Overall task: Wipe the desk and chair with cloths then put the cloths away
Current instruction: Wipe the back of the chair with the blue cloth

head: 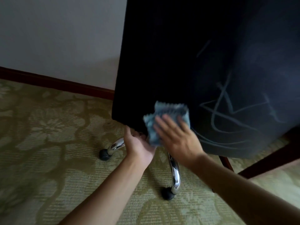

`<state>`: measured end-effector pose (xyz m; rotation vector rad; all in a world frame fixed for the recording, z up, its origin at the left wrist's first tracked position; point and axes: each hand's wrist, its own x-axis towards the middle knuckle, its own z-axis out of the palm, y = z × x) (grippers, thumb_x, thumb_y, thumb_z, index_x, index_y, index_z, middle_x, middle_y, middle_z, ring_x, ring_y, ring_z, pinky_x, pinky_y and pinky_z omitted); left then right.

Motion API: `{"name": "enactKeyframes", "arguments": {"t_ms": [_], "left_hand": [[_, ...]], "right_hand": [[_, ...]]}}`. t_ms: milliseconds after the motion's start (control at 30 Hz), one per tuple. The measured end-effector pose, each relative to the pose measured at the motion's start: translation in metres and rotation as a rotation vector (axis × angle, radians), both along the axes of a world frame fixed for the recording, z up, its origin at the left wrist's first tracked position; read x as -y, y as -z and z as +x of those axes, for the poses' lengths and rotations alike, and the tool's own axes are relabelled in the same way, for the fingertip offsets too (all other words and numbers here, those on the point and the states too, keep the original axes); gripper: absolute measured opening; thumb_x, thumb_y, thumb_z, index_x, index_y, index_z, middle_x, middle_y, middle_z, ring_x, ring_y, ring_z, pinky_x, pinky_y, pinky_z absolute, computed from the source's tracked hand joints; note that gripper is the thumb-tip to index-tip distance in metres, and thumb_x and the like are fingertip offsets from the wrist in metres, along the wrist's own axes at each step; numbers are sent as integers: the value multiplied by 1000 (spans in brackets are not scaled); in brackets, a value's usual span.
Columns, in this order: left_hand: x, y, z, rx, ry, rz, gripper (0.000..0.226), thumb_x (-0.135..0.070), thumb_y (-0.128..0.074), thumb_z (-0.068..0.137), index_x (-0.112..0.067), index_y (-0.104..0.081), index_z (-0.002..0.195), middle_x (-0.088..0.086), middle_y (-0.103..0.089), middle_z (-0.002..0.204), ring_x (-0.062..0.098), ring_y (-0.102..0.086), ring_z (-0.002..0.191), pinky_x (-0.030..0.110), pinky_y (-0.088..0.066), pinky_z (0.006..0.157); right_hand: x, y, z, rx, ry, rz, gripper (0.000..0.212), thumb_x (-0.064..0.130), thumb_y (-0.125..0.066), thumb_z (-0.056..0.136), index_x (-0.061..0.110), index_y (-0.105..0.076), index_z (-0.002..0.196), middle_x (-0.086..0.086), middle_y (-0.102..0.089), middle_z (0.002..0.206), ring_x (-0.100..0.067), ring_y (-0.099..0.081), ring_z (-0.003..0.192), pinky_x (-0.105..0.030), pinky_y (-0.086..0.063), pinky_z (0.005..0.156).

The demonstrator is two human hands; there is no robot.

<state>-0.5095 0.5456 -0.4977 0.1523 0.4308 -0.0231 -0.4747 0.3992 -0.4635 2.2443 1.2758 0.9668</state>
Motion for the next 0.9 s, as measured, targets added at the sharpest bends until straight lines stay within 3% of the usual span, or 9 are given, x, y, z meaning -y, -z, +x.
{"name": "enactKeyframes", "arguments": {"t_ms": [100, 200, 233, 300, 367, 500, 633, 733, 900], "left_hand": [[-1, 1, -2, 45, 41, -11, 68, -68, -32, 94, -19, -56, 135, 18, -62, 132, 37, -58, 123, 55, -36, 110], [3, -7, -4, 19, 13, 6, 68, -67, -32, 96, -18, -52, 139, 18, -57, 138, 35, -53, 129, 53, -37, 109], [7, -8, -4, 2, 3, 20, 70, -67, -32, 96, -20, -46, 145, 15, -53, 143, 33, -47, 134, 53, -34, 112], [15, -9, -4, -28, -23, 39, 72, -67, -33, 96, -23, -34, 152, 13, -43, 152, 31, -38, 142, 52, -27, 117], [18, -9, -4, -50, -48, 36, 71, -65, -35, 96, -25, -30, 154, 13, -38, 155, 32, -34, 144, 50, -25, 118], [23, -17, -6, -90, -66, 26, 66, -62, -32, 98, -23, -33, 153, 13, -37, 155, 32, -33, 145, 49, -26, 116], [29, -22, -7, -71, -96, 39, 59, -59, -36, 98, -19, -51, 139, 14, -58, 138, 31, -55, 126, 47, -36, 112], [28, -27, -10, -85, -90, 30, 67, -61, -33, 99, -18, -36, 151, 13, -42, 152, 29, -35, 144, 46, -25, 120], [33, -26, -8, -88, -64, 35, 70, -62, -34, 98, -14, -38, 149, 15, -42, 151, 31, -37, 142, 47, -29, 118]], "right_hand": [[17, 11, -4, -33, 18, -165, 58, 15, -47, 91, 9, -40, 148, -5, -55, 142, -25, -44, 131, -42, -6, 123], [9, -38, 6, 9, -14, 52, 50, 15, -54, 93, 3, -49, 141, -10, -66, 114, -28, -46, 111, -48, -21, 115], [7, -64, 9, 68, 7, 196, 47, 16, -55, 95, 2, -50, 140, -15, -65, 115, -32, -47, 112, -51, -23, 114], [-1, -115, 17, 207, 53, 408, 48, 21, -52, 99, 2, -47, 142, -22, -54, 138, -38, -45, 128, -56, -19, 116], [-11, -141, 21, 257, 49, 501, 50, 23, -46, 102, 1, -41, 146, -22, -37, 152, -41, -33, 142, -57, -15, 118], [-7, -90, 8, 116, 47, 430, 52, 22, -51, 98, 4, -42, 146, -15, -29, 156, -34, -23, 147, -54, -12, 120], [25, -35, -1, 27, 90, 156, 56, 30, -55, 97, 9, -42, 147, -8, -50, 147, -26, -46, 129, -47, -15, 119], [9, -79, 7, 103, 74, 316, 51, 27, -51, 100, 6, -44, 146, -11, -57, 139, -31, -52, 117, -50, -20, 117], [-36, -161, 22, 264, 96, 680, 53, 26, -43, 102, 4, -36, 149, -17, -31, 157, -37, -29, 145, -53, -9, 120]]}}
